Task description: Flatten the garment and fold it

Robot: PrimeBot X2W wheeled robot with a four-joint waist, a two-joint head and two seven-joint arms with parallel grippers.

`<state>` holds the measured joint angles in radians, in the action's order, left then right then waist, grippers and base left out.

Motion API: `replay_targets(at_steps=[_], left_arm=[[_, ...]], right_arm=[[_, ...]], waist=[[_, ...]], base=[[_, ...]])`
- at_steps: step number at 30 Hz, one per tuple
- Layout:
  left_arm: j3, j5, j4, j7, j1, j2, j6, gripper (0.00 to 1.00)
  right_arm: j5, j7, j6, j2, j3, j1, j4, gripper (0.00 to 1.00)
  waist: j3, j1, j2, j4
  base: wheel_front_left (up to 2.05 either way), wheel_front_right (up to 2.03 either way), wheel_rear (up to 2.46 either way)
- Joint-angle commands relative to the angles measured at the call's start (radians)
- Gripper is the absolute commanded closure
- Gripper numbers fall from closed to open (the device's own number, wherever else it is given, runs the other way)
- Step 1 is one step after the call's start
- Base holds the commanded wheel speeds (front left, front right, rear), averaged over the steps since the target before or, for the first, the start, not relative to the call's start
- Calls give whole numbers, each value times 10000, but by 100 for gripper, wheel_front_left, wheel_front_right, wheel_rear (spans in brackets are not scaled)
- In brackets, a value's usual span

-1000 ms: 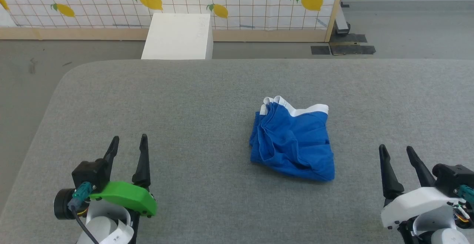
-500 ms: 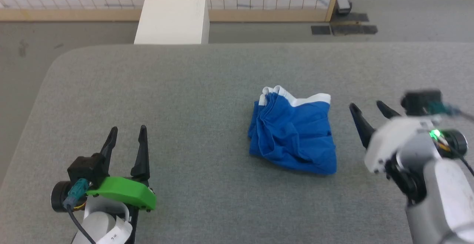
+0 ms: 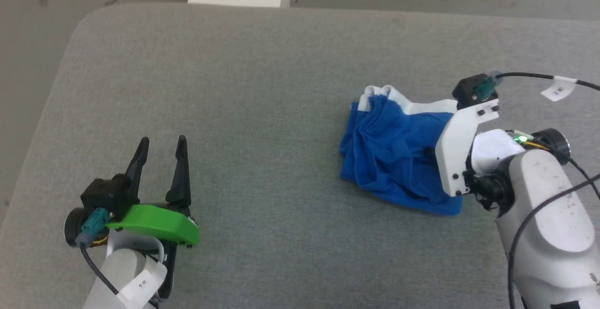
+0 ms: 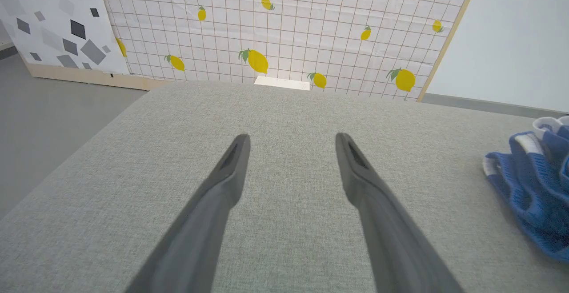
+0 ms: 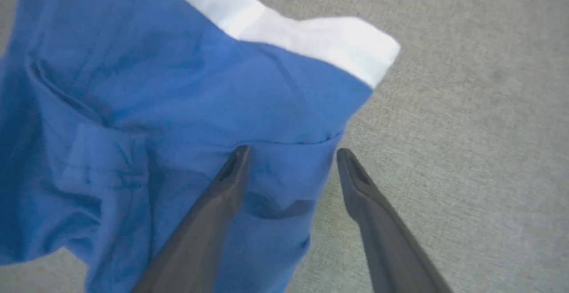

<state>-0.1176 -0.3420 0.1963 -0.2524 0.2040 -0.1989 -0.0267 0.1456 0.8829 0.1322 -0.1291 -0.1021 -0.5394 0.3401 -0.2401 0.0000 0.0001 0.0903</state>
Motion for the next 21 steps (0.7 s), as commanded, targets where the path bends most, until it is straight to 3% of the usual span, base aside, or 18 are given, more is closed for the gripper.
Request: replay_targets(at_steps=[1,12,14,15,21], left_arm=[[13,-26,44,-62,206,20,-67,0],[42,-11,161,-88,479,174,-225,0],[67,9,164,-90,488,191,-248,0],[83,16,171,-90,479,198,-258,0],[135,106,227,-91,316,250,-304,0]], right_arm=[[-171,54,-15,35,-71,-174,142,0],[-433,349,-15,111,-270,-88,1270,0],[-353,358,-15,104,-279,-79,1398,75],[-312,329,-15,93,-290,-83,1427,100],[20,-93,-15,-110,-435,-192,1232,100]], waist=[[-370,0,-1,330],[-610,0,-1,503],[-566,0,-1,498],[-532,0,-1,491],[-35,0,-1,448]], base=[[0,0,0],[0,0,0],[0,0,0],[0,0,0],[0,0,0]])
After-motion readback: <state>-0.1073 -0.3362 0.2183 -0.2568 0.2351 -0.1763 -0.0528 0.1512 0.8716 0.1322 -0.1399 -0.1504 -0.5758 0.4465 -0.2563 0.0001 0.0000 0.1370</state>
